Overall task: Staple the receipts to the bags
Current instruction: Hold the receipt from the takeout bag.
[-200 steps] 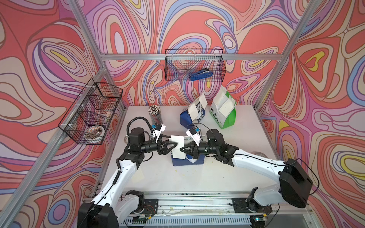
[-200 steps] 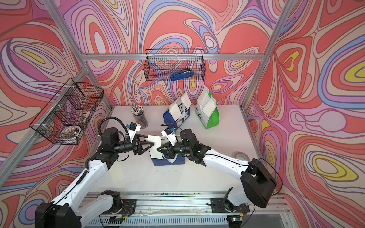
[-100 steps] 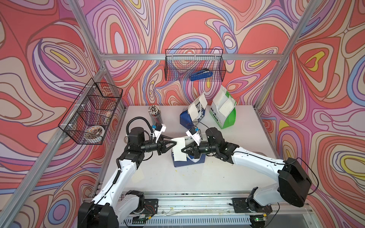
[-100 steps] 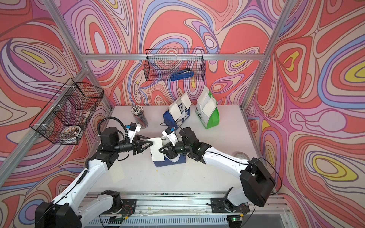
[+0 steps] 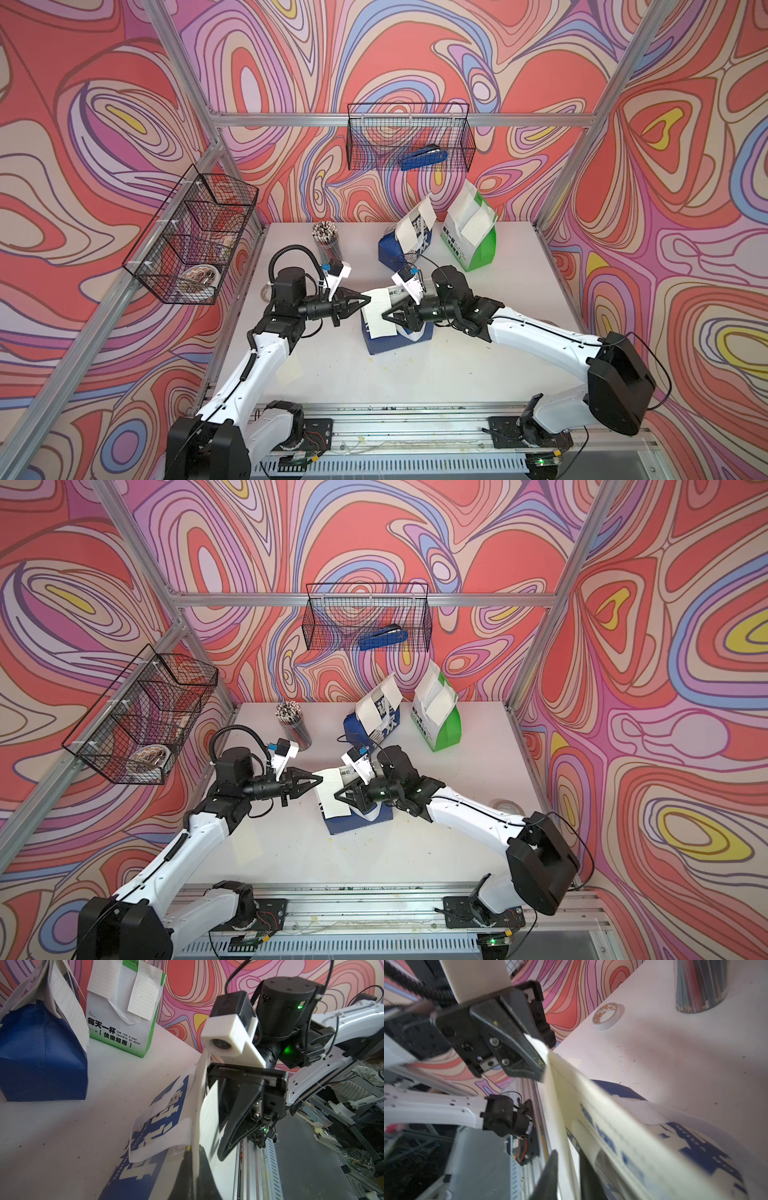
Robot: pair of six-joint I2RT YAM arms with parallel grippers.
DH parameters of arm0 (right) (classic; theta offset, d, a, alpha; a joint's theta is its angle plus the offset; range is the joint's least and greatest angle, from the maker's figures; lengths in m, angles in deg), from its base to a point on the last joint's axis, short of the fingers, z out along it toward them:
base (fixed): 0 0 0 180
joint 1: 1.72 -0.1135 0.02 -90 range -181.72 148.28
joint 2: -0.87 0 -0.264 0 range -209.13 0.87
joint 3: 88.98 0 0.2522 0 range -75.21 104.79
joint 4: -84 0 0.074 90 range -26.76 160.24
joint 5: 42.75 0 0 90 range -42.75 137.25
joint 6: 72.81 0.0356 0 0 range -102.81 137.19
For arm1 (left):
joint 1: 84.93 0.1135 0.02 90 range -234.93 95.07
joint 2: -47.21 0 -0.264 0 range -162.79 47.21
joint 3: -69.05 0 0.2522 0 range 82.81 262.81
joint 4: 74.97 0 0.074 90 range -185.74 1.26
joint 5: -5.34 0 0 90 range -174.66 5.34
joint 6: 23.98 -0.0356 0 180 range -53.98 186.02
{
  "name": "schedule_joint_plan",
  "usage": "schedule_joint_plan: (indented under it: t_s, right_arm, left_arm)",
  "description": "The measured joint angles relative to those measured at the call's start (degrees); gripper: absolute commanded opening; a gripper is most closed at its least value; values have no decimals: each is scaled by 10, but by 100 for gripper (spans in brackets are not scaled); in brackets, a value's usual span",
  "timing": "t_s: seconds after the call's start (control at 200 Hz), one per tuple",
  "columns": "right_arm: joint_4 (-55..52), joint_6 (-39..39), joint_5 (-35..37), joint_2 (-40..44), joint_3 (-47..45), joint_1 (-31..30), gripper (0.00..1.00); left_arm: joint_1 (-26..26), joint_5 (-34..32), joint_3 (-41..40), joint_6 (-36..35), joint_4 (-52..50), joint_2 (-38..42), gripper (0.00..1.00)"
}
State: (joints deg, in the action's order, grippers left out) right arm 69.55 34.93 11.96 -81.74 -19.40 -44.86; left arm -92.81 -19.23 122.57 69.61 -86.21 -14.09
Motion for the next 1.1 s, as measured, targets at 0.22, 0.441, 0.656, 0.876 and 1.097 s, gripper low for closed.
schedule_joint_plan:
  t_s: [0.22,0.441,0.656,0.876,1.097]
  right_arm:
    - [-84,20,160,158,-35,2,78]
    - [-272,107,325,197,11,113,72]
    - [-393,72,340,33,16,267,69]
    - [-436,12,305,-96,48,266,65]
    - [-439,-13,301,-138,82,267,49]
  left_arm:
    - [0,-14,0,0,7,3,0]
    - [-1,-35,0,-11,17,12,0]
    - [-12,-26,0,-29,17,0,0]
    - [-19,-24,0,-36,16,-1,0]
    - [-29,-25,0,-36,16,-1,0]
